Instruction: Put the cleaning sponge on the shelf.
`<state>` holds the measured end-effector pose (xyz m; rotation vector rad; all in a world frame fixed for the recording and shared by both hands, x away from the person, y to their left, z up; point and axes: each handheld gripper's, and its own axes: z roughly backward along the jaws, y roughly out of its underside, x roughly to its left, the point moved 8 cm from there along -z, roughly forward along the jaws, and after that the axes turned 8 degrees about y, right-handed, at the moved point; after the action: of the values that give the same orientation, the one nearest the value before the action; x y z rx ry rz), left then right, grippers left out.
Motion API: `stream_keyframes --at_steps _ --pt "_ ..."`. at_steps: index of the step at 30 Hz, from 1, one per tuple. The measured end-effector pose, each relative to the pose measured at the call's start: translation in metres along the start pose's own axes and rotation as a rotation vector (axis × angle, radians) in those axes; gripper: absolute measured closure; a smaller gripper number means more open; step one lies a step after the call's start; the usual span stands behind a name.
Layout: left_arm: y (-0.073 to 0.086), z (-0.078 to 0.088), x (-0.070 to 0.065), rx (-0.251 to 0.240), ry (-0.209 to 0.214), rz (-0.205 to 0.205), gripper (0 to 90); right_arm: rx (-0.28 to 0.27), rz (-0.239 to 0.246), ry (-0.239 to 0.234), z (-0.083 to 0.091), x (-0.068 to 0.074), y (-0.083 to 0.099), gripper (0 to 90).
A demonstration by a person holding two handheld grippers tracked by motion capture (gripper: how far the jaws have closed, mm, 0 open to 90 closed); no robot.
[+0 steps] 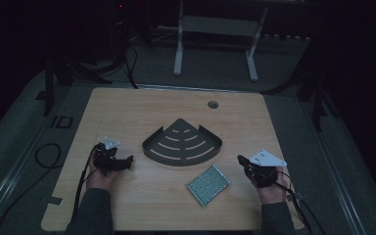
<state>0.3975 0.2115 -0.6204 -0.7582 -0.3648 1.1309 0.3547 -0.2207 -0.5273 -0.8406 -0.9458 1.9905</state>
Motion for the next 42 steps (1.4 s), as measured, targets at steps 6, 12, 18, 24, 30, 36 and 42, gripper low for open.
stream_keyframes --at_steps 6,12,18,24,30,36,42 --pt "0.000 0.000 0.000 -0.001 0.000 0.001 11.3 0.006 0.007 -0.058 -0.001 0.017 -0.008 89.9" --pt "0.000 0.000 0.000 -0.001 -0.001 0.001 11.2 0.031 0.060 -0.113 -0.012 0.043 -0.006 90.0" --pt "0.000 0.000 0.000 -0.001 -0.001 0.002 11.2 0.051 0.093 -0.158 -0.021 0.064 -0.004 89.9" --pt "0.000 0.000 0.000 -0.001 -0.001 0.002 11.1 0.076 0.120 -0.186 -0.032 0.078 -0.001 89.9" --pt "0.000 0.000 0.000 -0.001 -0.001 0.003 11.1 0.120 0.127 -0.209 -0.043 0.085 0.011 90.0" --pt "0.000 0.000 0.000 -0.001 -0.002 0.003 11.0 0.163 0.140 -0.203 -0.051 0.086 0.021 90.0" --pt "0.000 0.000 0.000 -0.001 -0.002 0.003 11.0 0.180 0.143 -0.189 -0.048 0.080 0.027 90.0"
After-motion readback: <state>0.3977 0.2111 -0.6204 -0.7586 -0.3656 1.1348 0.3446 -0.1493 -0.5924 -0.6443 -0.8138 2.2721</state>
